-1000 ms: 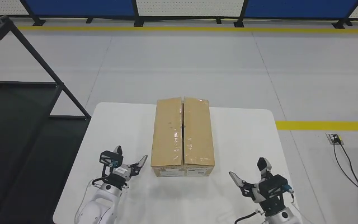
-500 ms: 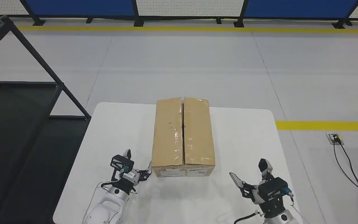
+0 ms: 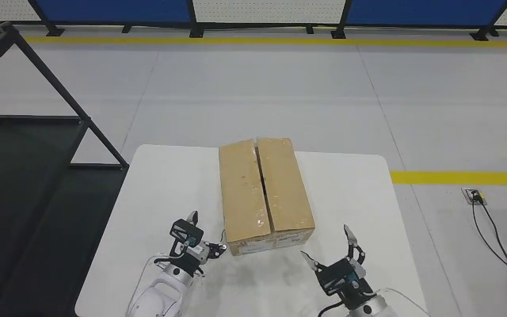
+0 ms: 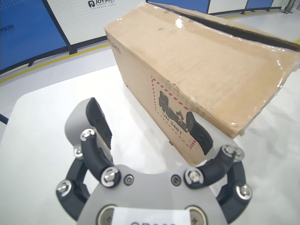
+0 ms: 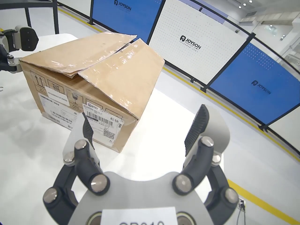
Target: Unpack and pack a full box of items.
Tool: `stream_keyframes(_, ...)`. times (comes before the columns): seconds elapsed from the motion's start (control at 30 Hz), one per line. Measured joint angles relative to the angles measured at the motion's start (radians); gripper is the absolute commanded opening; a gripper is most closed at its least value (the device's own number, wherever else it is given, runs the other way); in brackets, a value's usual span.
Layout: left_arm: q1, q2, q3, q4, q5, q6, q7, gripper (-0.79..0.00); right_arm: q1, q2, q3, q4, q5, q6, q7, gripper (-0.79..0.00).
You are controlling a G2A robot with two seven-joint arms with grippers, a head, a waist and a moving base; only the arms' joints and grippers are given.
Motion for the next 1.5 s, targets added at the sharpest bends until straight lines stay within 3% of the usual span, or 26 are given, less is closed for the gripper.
stream_keyframes(0.13,0.003,-0.001,0.003,0.002,0.006,-0.004,0.005,0.0,0.025,-0.007,-0.048,0.015,-0.068,0.04,0.025,0.0)
stream_keyframes(0.53,0.014,0.001,-0.016,-0.002,-0.008,-0.007,0.01,0.0,0.034,-0.01,-0.075,0.017,-0.076,0.014,0.022,0.0)
stream_keyframes(0.77,0.033,0.0,-0.034,-0.017,-0.024,0.017,0.034,0.0,0.112,-0.032,-0.178,0.068,-0.254,0.157,0.028,0.0)
stream_keyframes(1.03,0.073,-0.001,-0.086,-0.019,-0.086,0.056,0.076,0.0,0.195,-0.053,-0.235,0.134,-0.33,0.198,0.073,0.0)
stream_keyframes(1.17,0.091,0.0,-0.111,-0.02,-0.103,0.054,0.087,0.0,0.23,-0.064,-0.255,0.172,-0.354,0.213,0.1,-0.074)
stream_keyframes(1.23,0.097,0.0,-0.119,-0.021,-0.111,0.052,0.089,0.0,0.242,-0.068,-0.261,0.189,-0.363,0.222,0.108,-0.074)
stream_keyframes(1.37,0.102,0.0,-0.125,-0.024,-0.12,0.047,0.091,0.0,0.256,-0.076,-0.262,0.211,-0.373,0.25,0.113,-0.225)
stream_keyframes(1.4,0.103,0.0,-0.126,-0.025,-0.121,0.046,0.091,0.0,0.258,-0.078,-0.262,0.215,-0.375,0.258,0.113,-0.311)
stream_keyframes(1.5,0.103,-0.001,-0.126,-0.027,-0.118,0.045,0.09,0.0,0.262,-0.082,-0.262,0.228,-0.372,0.267,0.108,-0.351)
